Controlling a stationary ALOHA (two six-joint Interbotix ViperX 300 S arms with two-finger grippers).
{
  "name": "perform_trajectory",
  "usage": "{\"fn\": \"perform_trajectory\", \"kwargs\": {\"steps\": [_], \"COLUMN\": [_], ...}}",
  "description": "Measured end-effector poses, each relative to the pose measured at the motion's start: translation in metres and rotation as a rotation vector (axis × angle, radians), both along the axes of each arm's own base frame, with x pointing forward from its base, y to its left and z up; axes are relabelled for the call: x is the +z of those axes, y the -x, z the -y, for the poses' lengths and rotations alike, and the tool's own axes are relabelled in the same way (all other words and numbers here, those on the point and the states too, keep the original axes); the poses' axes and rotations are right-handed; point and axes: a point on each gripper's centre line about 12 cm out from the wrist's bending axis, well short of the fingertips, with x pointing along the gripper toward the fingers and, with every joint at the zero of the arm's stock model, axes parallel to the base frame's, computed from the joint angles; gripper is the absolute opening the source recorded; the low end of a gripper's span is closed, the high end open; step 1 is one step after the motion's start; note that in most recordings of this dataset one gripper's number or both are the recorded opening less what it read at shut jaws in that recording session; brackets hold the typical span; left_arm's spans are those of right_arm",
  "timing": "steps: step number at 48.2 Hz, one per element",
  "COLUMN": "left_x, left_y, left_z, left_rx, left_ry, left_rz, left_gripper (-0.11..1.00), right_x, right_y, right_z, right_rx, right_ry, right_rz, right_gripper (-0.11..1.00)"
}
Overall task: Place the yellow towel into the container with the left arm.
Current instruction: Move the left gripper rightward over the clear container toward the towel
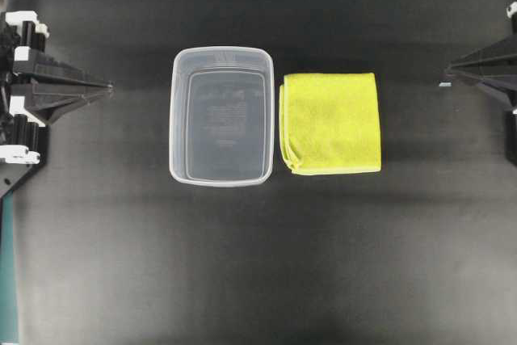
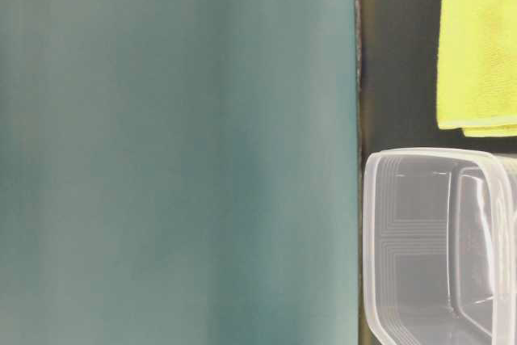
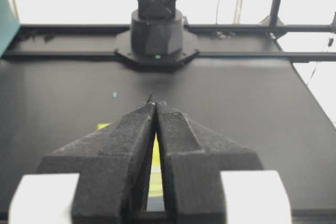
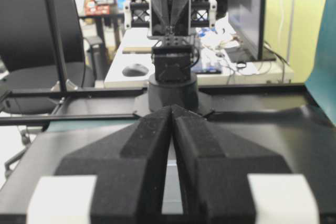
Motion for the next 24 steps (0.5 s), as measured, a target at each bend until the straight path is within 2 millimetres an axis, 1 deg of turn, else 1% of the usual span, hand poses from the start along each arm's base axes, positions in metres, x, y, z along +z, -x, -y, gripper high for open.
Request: {"fn": "perform_trajectory", "kwargs": {"steps": [2, 4, 9, 14, 20, 23, 24], "left_x": [0.000, 0.002, 0.016, 0.028, 0.037, 0.039, 0.040], "left_y": [0.000, -0.003, -0.016, -0.031, -0.053, -0.064, -0.068], "left_z": [0.000, 0.000, 0.000, 0.000, 0.000, -0.001, 0.000], "left_rx": [-0.001, -0.003, -0.003, 0.000, 0.001, 0.003, 0.002], "left_ry": [0.002, -0.004, -0.023, -0.035, -0.045, -0.045, -0.045], "left_rz": [-0.003, -0.018, -0.066, -0.129, -0.233, -0.285, -0.302], "left_gripper": [0.05, 0.02, 0.01, 0.01, 0.01, 0.01, 0.01], "right_x": [0.000, 0.001, 0.002, 0.001, 0.001, 0.000, 0.000], "right_y": [0.000, 0.000, 0.000, 0.000, 0.000, 0.000, 0.000], "right_z": [0.000, 0.000, 0.001, 0.001, 0.002, 0.003, 0.003], "right_rx": [0.000, 0.000, -0.003, -0.001, -0.004, -0.008, -0.009], "right_ry": [-0.002, -0.009, -0.047, -0.074, -0.104, -0.108, -0.110], "right_rz": [0.002, 0.005, 0.014, 0.011, 0.007, 0.001, 0.000], "right_gripper": [0.02, 0.00, 0.00, 0.00, 0.00, 0.03, 0.06]}}
